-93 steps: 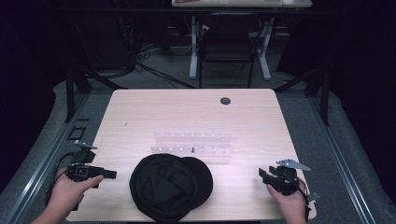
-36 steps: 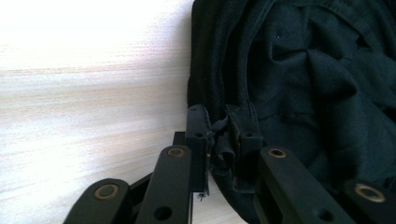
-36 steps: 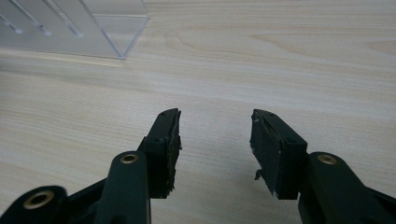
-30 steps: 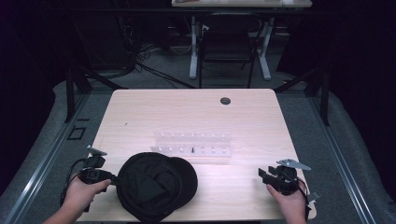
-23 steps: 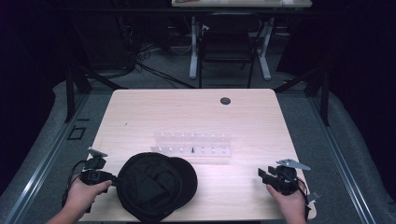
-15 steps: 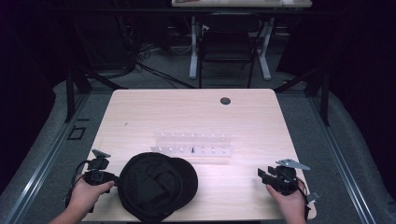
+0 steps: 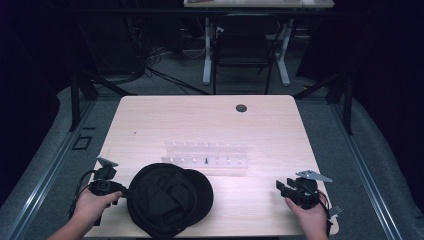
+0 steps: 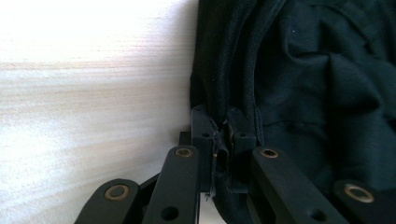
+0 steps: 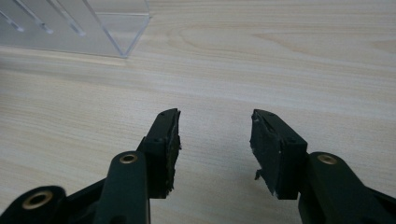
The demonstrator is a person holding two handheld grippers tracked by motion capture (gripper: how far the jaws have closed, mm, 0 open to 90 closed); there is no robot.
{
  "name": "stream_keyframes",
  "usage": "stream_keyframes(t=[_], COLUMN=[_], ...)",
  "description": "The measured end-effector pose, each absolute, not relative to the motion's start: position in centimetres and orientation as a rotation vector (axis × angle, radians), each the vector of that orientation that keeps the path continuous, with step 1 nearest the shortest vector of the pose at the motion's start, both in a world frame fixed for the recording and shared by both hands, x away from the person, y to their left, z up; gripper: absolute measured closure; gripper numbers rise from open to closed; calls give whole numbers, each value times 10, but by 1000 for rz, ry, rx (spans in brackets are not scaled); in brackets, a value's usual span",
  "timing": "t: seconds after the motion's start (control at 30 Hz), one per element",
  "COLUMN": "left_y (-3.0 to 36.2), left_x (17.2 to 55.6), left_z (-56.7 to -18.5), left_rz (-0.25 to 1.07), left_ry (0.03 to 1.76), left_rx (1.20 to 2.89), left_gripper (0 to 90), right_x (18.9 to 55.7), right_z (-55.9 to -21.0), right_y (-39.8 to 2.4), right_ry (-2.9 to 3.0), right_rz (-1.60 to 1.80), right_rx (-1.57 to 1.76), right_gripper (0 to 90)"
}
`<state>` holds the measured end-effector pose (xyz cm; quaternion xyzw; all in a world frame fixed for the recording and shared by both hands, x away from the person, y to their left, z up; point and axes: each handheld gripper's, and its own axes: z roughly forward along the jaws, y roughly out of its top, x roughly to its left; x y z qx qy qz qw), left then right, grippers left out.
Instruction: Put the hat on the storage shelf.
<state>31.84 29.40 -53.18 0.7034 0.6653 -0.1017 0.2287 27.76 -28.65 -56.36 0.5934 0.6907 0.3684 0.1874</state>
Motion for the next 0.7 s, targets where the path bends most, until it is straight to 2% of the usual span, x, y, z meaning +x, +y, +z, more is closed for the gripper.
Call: stream_keyframes(t=[0.7], left_y=[305], left_x=[316], left_z=[-498], left_rz=[-487], left_ry=[1802], left_rx=[1765], left_gripper=[852], right_x=[278], right_z=[-565], right_y=[-286], right_ry=[1951], right_rz=[1031], right_rx=[1675], right_gripper=[515])
